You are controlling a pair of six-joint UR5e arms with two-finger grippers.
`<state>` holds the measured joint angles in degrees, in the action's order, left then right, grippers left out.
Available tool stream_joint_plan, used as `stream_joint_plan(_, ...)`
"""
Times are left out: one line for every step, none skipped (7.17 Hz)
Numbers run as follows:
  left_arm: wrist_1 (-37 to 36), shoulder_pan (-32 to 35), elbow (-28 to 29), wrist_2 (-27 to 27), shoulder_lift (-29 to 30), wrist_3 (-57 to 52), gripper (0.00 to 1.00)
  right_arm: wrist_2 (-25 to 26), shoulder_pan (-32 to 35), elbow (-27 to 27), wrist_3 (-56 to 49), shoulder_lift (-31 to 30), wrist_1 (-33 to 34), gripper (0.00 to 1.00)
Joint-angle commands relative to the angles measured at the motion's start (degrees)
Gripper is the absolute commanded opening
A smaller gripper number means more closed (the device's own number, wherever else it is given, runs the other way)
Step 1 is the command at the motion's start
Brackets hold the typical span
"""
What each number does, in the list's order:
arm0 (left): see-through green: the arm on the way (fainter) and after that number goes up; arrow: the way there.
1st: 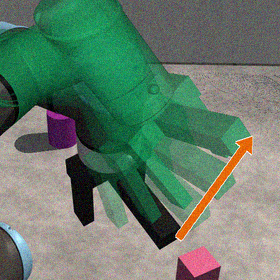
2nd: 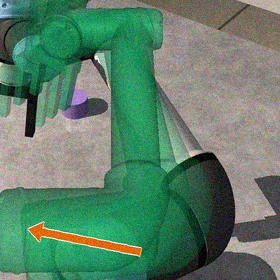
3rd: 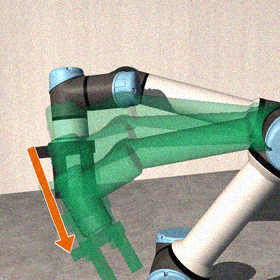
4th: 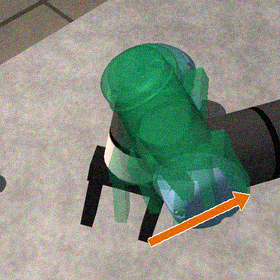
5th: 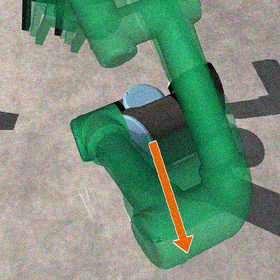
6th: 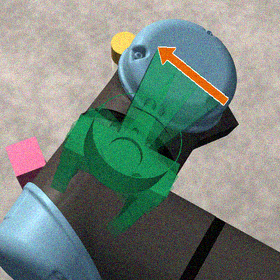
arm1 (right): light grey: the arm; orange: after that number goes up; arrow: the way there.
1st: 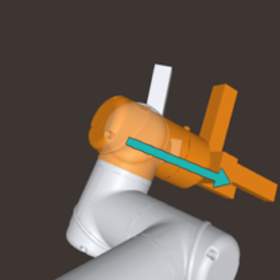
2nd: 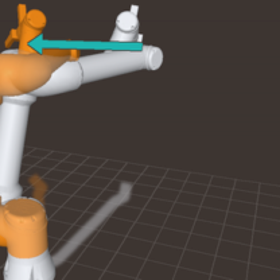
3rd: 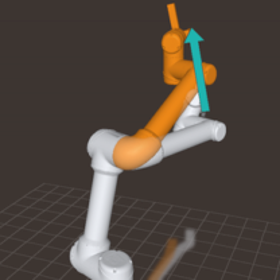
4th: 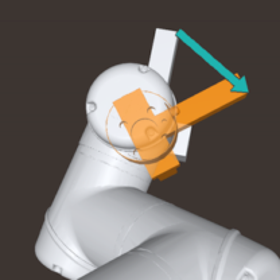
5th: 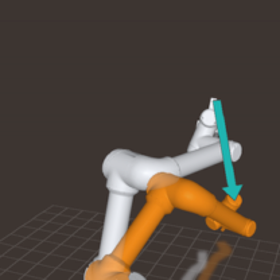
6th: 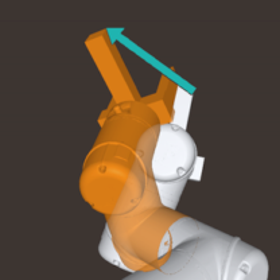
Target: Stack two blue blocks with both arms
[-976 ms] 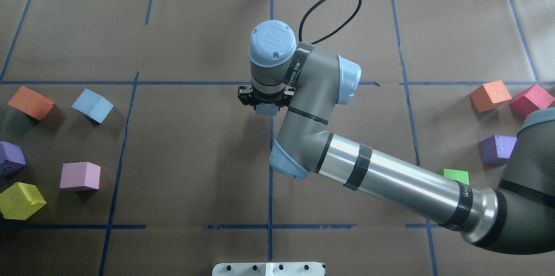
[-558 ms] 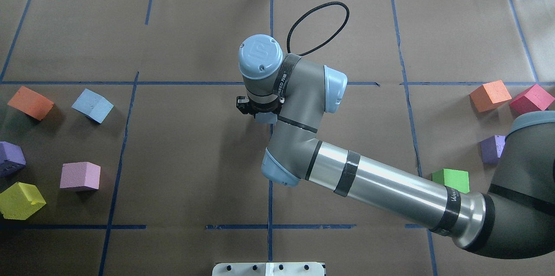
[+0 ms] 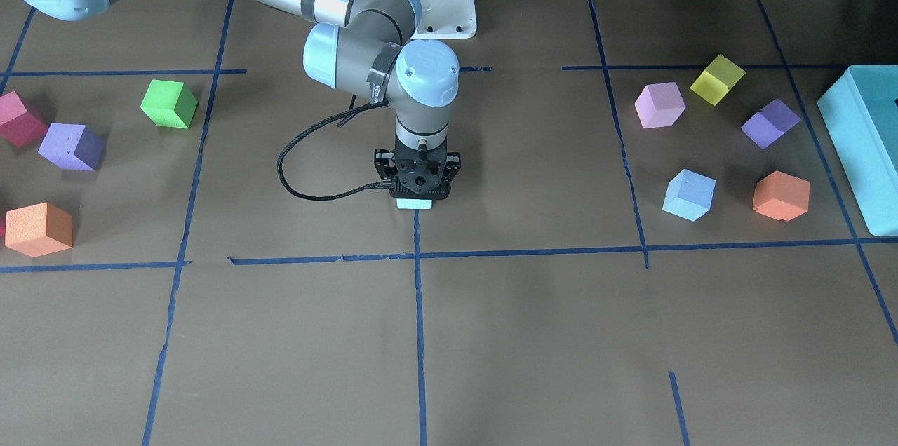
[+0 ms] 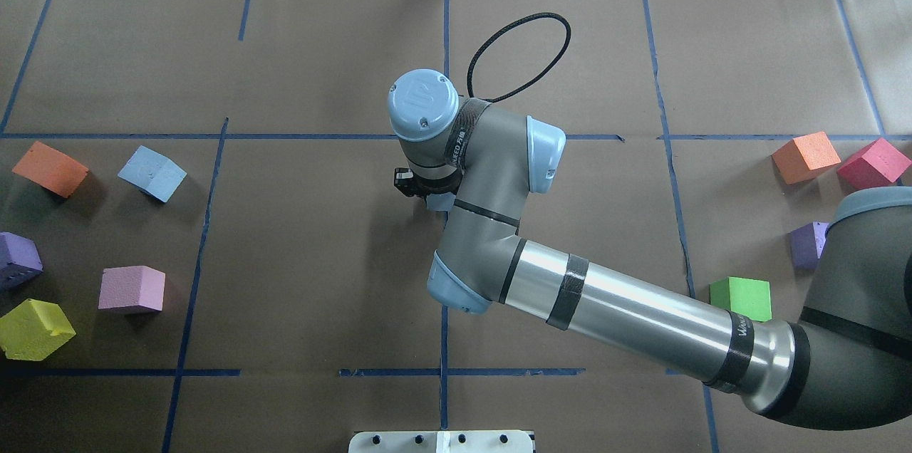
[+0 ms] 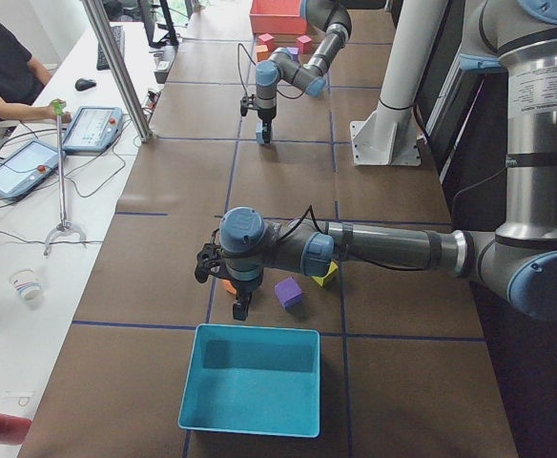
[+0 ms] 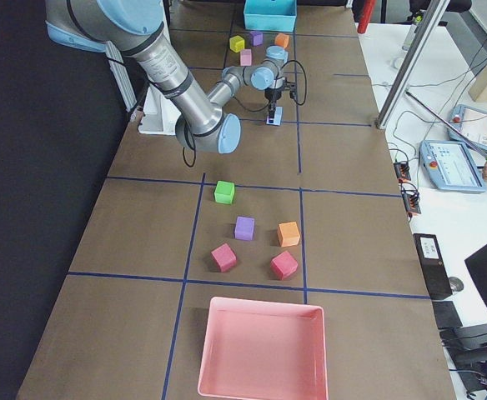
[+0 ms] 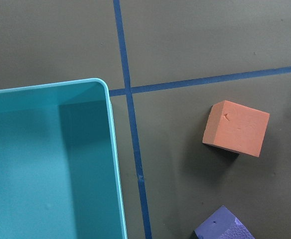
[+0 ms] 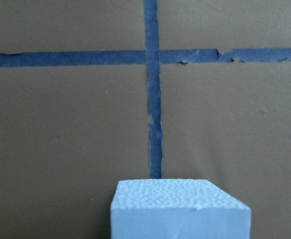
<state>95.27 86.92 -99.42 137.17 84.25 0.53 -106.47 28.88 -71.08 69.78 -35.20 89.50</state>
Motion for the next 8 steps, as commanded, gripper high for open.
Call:
stream_joint_plan(0.0, 0.0, 0.2, 1.5, 0.0, -0.1, 1.00, 0.0, -0.1, 0.1, 0.0, 0.0, 0.1, 0.23)
stream_joint_plan(0.0, 0.0, 0.2, 2.0, 0.0, -0.1, 1.00, 0.0, -0.1, 0.1, -0.1, 0.1, 0.0, 0.24)
stream_joint_plan(0.0, 0.0, 0.1, 2.0, 0.0, 0.0, 1.00, 0.0, -0.1, 0.1, -0.4, 0.1, -0.1, 0.24)
stream_joint_plan(0.0, 0.1, 0.1, 2.0, 0.0, 0.0, 1.00, 0.0, -0.1, 0.1, -0.5, 0.1, -0.2, 0.24)
stream_joint_plan(0.0, 0.1, 0.1, 2.0, 0.0, 0.0, 1.00, 0.0, -0.4, 0.1, -0.5, 0.0, -0.2, 0.25)
stream_joint_plan(0.0, 0.0, 0.1, 2.1, 0.0, 0.0, 1.00, 0.0, -0.5, 0.1, -0.5, 0.0, -0.2, 0.48)
stream_joint_plan(0.0, 0.1, 0.1, 2.1, 0.0, 0.0, 1.00, 0.0, -0.6, 0.1, -0.8, 0.0, -0.1, 0.99)
stream_joint_plan(0.1, 0.1, 0.2, 2.1, 0.0, -0.1, 1.00, 0.0, -0.6, 0.0, -1.0, 0.0, -0.1, 0.99)
